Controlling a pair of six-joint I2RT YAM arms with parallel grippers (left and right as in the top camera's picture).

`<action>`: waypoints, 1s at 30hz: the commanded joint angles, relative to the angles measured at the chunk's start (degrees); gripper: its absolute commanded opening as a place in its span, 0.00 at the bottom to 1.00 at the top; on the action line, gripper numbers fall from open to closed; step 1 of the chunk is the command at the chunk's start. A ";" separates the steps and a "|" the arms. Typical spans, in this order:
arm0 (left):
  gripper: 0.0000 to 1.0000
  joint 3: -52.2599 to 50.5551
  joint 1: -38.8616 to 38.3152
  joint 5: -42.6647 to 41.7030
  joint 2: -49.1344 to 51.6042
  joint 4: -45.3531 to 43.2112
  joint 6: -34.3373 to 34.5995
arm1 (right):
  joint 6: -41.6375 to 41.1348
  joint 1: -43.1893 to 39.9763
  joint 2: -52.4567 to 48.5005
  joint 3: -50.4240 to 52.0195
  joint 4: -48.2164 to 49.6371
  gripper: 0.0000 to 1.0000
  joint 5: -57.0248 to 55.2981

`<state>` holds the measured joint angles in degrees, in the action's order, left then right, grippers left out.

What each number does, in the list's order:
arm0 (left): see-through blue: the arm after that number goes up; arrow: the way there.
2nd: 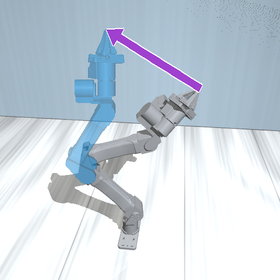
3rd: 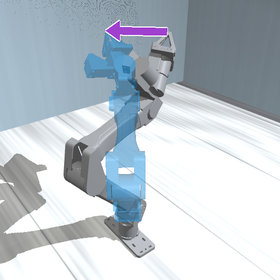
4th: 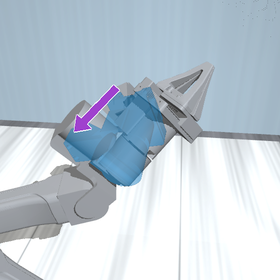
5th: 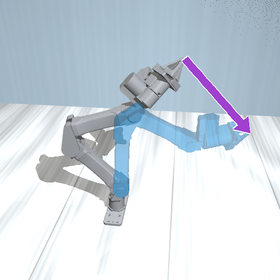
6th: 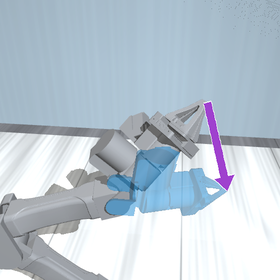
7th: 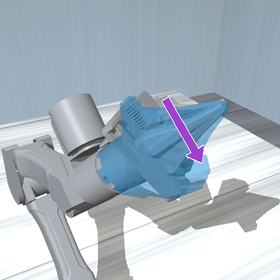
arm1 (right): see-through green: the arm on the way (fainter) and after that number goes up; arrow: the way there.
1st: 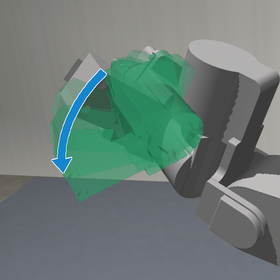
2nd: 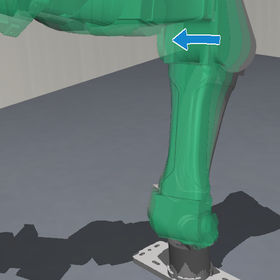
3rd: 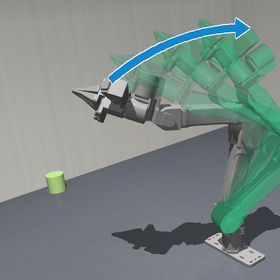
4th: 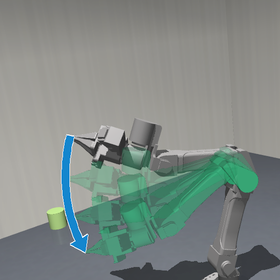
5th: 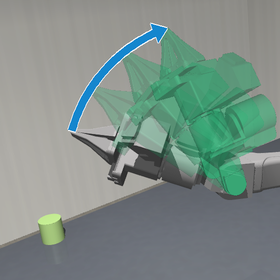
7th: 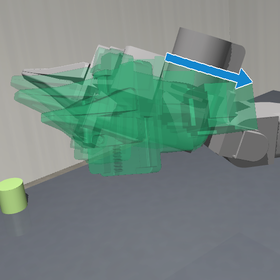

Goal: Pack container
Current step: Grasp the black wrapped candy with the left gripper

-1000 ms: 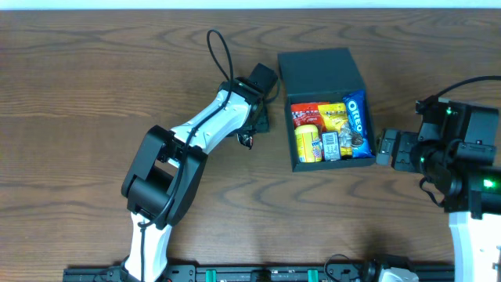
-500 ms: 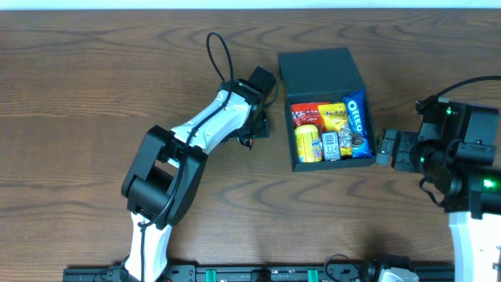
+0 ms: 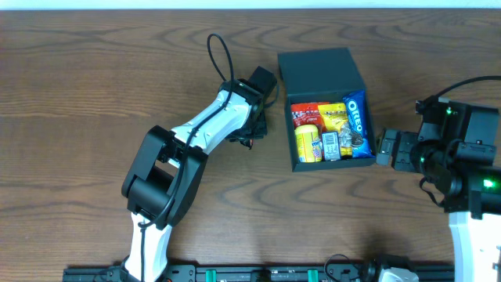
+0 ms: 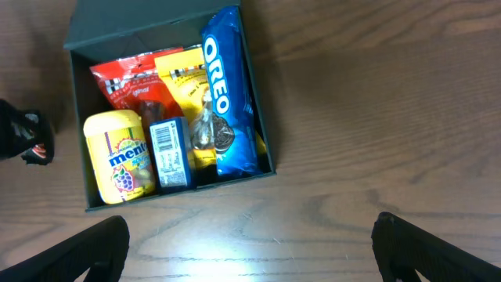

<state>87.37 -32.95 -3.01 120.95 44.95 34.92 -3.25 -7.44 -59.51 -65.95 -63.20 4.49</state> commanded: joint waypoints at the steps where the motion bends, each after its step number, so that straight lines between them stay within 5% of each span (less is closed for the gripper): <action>1: 0.32 -0.44 -0.35 -1.09 0.11 0.26 0.24 | 0.09 -0.42 0.13 -0.68 -0.02 0.99 0.48; 19: 0.07 -0.44 -0.61 -1.03 0.13 0.13 0.24 | 0.09 -0.42 0.13 -0.68 -0.02 0.99 0.46; 30: 0.06 3.45 -0.46 1.33 -1.46 2.21 -2.19 | 0.11 -0.42 0.13 -0.68 0.00 0.99 0.44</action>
<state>88.18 -33.52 -3.62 120.95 46.30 34.41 -3.25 -7.44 -59.51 -65.95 -63.22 4.49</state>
